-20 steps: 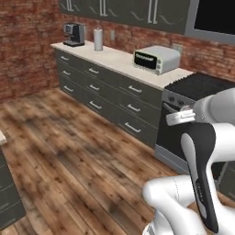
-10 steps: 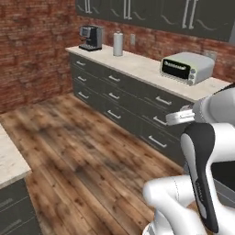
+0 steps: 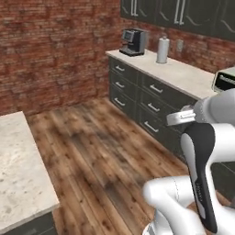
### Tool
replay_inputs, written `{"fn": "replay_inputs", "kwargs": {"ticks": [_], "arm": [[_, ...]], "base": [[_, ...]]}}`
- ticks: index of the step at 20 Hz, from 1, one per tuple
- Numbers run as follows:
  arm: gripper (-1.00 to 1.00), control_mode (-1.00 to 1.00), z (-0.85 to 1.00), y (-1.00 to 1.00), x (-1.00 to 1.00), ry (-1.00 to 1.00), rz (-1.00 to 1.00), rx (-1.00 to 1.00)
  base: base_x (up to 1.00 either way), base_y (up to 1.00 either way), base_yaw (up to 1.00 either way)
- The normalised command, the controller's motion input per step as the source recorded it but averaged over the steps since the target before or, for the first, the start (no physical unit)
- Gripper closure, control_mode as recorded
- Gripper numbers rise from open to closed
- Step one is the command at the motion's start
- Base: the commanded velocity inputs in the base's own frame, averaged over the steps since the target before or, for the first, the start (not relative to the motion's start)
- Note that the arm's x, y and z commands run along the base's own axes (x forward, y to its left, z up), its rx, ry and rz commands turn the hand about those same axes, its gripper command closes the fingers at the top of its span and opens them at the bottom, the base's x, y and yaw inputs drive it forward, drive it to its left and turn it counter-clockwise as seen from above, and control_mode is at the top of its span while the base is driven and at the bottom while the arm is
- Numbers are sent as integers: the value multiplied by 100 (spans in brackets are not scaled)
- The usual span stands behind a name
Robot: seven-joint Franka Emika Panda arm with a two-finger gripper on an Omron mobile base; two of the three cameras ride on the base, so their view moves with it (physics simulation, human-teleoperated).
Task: Take the cheese, steak, and garlic from the fridge and place them on the plate on the dining counter to create an appetizer plate.
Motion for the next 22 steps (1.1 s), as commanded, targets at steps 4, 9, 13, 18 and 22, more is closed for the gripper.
{"fn": "replay_inputs", "kwargs": {"ticks": [4, 9, 13, 18, 22], "arm": [[100, 100, 0, 0, 0, 0, 0, 0], [100, 100, 0, 0, 0, 0, 0, 0], [100, 100, 0, 0, 0, 0, 0, 0], [100, 100, 0, 0, 0, 0, 0, 0], [100, 100, 0, 0, 0, 0, 0, 0]], "base": [[100, -14, 42], [100, -40, 30], [100, -38, 29], [100, -11, 46], [100, -7, 53]]}}
